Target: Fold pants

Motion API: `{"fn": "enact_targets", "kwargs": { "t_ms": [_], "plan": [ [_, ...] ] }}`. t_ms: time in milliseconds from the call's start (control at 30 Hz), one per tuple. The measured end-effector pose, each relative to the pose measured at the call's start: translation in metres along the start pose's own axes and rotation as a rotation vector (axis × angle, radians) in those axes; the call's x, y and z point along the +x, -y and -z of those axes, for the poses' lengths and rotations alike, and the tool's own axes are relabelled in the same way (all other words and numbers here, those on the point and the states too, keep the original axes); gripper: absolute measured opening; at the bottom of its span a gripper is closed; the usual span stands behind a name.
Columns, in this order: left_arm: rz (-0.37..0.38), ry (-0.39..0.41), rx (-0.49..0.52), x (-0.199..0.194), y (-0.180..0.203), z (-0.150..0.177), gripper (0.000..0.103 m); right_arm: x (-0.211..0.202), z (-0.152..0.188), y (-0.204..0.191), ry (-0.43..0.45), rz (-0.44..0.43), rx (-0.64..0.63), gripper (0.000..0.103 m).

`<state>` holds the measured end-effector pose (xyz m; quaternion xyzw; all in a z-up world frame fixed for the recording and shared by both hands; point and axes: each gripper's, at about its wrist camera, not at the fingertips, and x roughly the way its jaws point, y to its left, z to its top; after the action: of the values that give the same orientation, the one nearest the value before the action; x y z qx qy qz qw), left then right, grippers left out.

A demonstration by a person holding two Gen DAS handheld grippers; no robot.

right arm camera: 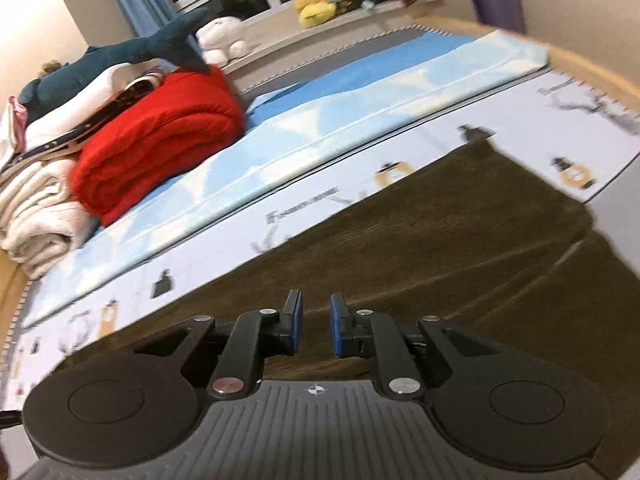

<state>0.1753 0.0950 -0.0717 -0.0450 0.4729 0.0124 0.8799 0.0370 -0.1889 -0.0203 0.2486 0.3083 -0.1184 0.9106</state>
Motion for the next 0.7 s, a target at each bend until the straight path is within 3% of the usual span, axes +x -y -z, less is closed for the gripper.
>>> {"fn": "enact_targets", "kwargs": {
  "t_ms": [167,367,467,500,567,633,700],
  "plan": [
    [0.001,0.019,-0.08,0.025,0.005,-0.02,0.007,0.017,0.0,-0.028,-0.036,-0.055,0.008,0.017],
    [0.036,0.032,-0.308,0.058,-0.017,-0.046,0.007,0.036,0.004,-0.056,-0.075,-0.083,-0.027,0.017],
    [0.012,0.061,-0.313,0.071,-0.018,-0.061,0.01,0.043,0.006,-0.065,-0.093,-0.09,-0.045,0.017],
    [0.004,0.072,-0.285,0.075,-0.015,-0.066,0.016,0.044,0.006,-0.068,-0.096,-0.091,-0.053,0.017],
    [-0.008,0.087,-0.236,0.084,-0.011,-0.072,0.038,0.049,0.004,-0.071,-0.099,-0.089,-0.065,0.017],
    [-0.022,0.102,-0.198,0.093,-0.006,-0.077,0.076,0.052,0.003,-0.072,-0.105,-0.085,-0.078,0.017],
    [-0.039,0.109,-0.156,0.103,-0.002,-0.079,0.087,0.057,0.002,-0.071,-0.112,-0.077,-0.082,0.017]
  ]
}}
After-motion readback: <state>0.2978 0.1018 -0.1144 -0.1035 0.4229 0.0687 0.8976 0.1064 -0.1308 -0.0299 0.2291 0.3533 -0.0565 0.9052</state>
